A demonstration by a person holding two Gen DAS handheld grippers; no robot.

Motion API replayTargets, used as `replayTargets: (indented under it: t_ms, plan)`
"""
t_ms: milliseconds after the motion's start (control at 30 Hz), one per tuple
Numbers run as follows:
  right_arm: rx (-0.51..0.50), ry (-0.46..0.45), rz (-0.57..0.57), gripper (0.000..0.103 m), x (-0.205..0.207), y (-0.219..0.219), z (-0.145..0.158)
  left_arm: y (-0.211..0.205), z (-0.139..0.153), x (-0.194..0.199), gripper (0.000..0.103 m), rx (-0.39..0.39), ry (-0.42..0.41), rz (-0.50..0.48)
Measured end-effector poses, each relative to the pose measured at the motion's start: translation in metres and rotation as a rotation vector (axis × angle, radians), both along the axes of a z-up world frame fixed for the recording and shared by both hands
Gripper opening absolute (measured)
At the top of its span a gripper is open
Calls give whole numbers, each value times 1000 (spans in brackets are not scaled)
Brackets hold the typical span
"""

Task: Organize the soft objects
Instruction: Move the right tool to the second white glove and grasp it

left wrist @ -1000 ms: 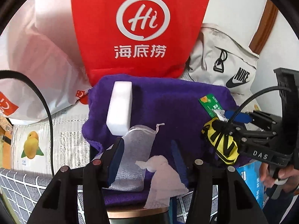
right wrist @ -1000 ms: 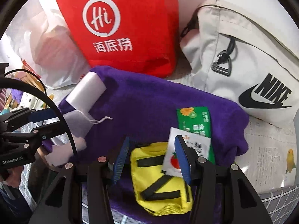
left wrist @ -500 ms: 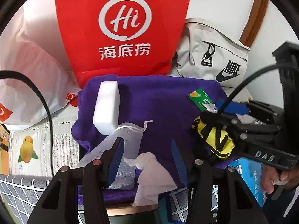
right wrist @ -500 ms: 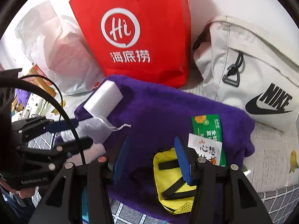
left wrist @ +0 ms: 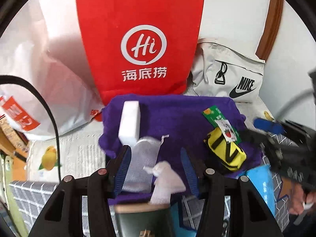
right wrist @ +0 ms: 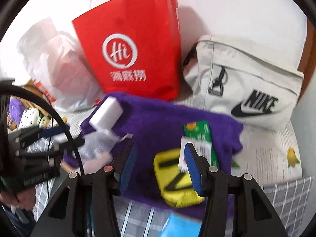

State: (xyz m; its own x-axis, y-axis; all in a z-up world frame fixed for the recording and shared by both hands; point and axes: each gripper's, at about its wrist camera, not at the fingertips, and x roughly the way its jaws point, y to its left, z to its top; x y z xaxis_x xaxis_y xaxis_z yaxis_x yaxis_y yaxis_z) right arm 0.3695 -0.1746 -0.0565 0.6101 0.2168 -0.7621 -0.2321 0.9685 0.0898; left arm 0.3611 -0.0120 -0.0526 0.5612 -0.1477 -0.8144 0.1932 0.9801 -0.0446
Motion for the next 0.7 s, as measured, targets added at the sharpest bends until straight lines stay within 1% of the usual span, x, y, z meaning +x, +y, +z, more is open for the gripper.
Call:
replayTargets:
  t_ms: [33,100,167,233,367,433,533,633,700]
  plan:
    - [-11,-4,10,50,-11,2,3,2,5,-6,50,2,7,-8]
    - [-62,-40,45,50,-43,9,10,6,13,-18,50,0,10,-31]
    - [-80,-75,47,50,-77,13,14,14,21,-38,50,-21,15,-42]
    - [-52,-73,57,50,-107,13,15,23,25,-54,50,-36,13,-48]
    - [8,-64,59,51,-154,14,12,35,22,-82,50,-36,18,-38]
    - [16,-56,69,51,-171,16,8,38,18,-94,50,-27,30,-33]
    - [17,-54,93,51,-196,22,2,41,18,-108,50,-24,18,-38]
    - [24,-46,104,51,-213,27,-6,45,22,-111,50,-45,-3,-39]
    - [42,-16,146,51,-224,33,-15,46,23,-111,50,-43,-10,-29]
